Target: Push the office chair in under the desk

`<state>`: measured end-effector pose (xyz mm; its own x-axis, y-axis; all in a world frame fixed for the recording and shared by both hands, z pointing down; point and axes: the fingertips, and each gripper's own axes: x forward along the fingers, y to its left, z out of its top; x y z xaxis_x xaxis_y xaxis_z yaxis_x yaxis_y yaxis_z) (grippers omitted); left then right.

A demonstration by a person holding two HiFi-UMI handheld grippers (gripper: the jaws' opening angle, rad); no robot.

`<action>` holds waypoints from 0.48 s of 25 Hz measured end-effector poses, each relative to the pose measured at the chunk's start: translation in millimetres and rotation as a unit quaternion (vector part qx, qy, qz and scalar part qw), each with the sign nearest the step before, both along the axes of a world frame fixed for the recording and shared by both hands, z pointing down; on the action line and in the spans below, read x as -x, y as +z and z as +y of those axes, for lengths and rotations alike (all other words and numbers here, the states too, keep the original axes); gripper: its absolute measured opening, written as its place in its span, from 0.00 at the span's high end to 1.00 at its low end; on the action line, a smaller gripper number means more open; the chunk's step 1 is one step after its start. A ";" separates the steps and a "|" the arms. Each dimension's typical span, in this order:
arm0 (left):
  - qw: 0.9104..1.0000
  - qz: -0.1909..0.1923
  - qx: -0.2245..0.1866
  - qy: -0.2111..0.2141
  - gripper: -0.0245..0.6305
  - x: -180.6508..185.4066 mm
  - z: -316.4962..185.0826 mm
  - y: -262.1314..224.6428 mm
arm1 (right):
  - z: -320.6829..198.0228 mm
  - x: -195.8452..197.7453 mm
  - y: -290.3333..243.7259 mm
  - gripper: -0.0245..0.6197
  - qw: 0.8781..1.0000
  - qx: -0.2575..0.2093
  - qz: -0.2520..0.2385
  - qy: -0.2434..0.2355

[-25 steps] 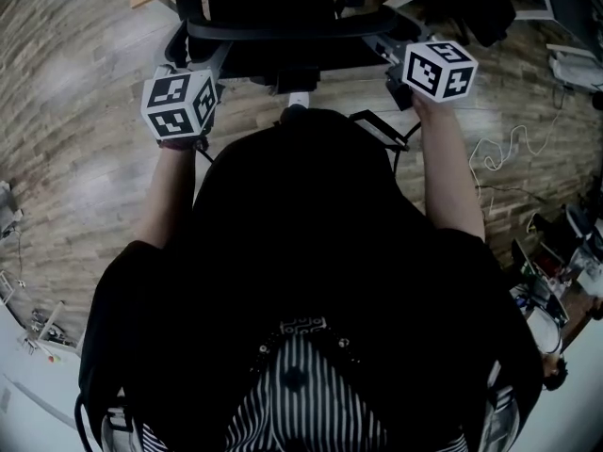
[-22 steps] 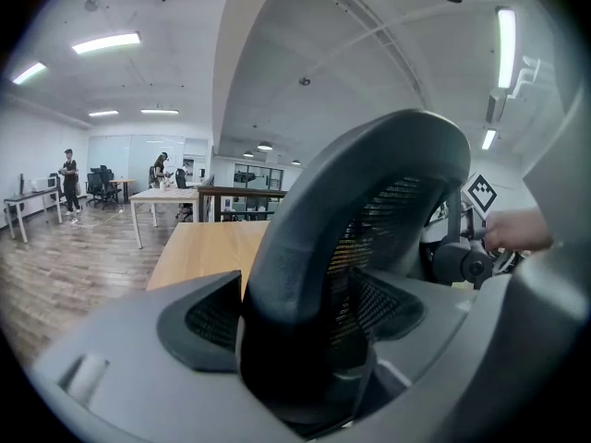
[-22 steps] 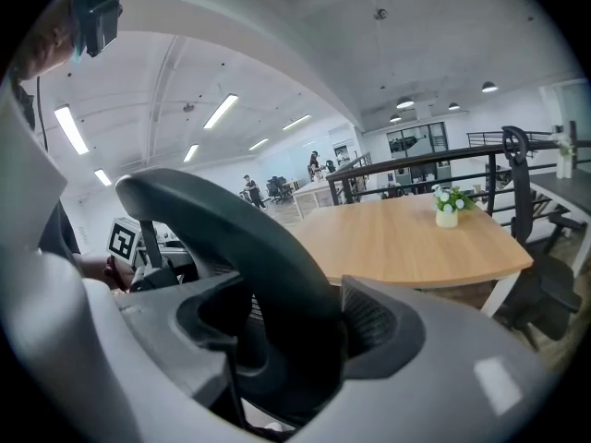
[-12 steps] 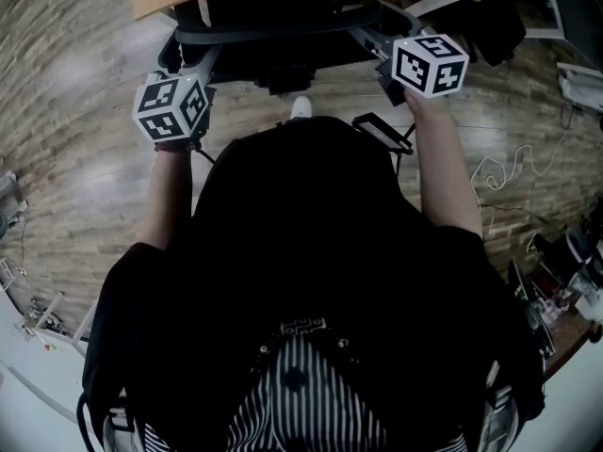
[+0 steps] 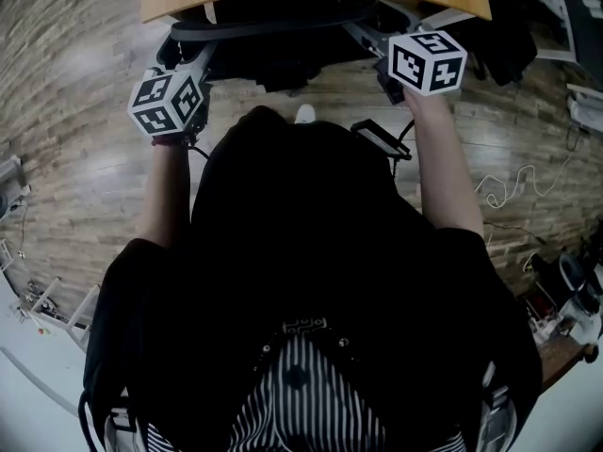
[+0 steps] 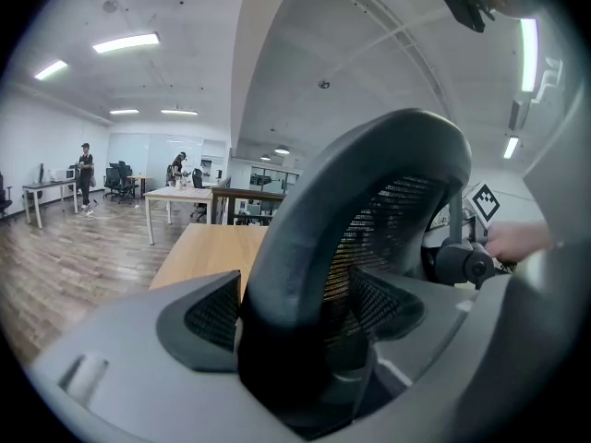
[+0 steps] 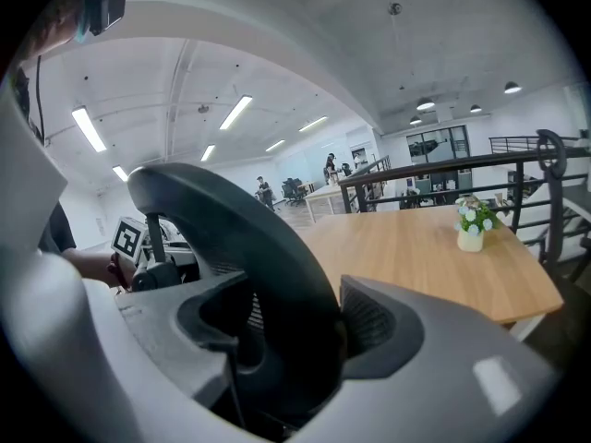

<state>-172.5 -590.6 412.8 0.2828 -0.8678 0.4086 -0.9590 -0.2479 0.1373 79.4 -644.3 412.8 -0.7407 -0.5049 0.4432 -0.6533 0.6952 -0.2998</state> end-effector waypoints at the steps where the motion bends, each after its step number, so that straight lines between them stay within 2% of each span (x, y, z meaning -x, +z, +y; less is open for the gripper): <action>1: 1.000 0.004 -0.001 0.000 0.38 1.4 -4.6 0.3 | -5.1 1.5 -0.5 0.50 1.000 -0.001 0.000 0.000; 8: 1.000 0.015 -0.008 0.000 0.38 17.4 -24.6 -1.4 | -26.4 18.0 -3.2 0.50 1.000 0.000 -0.004 0.003; 12: 1.000 0.019 -0.004 0.008 0.38 10.7 -37.9 -1.9 | -39.2 11.3 -3.0 0.50 1.000 0.008 -0.003 0.007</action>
<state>-183.2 -628.4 410.9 0.3111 -0.8664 0.3905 -0.9493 -0.2636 0.1714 68.2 -683.5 409.9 -0.7360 -0.5082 0.4473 -0.6614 0.6808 -0.3148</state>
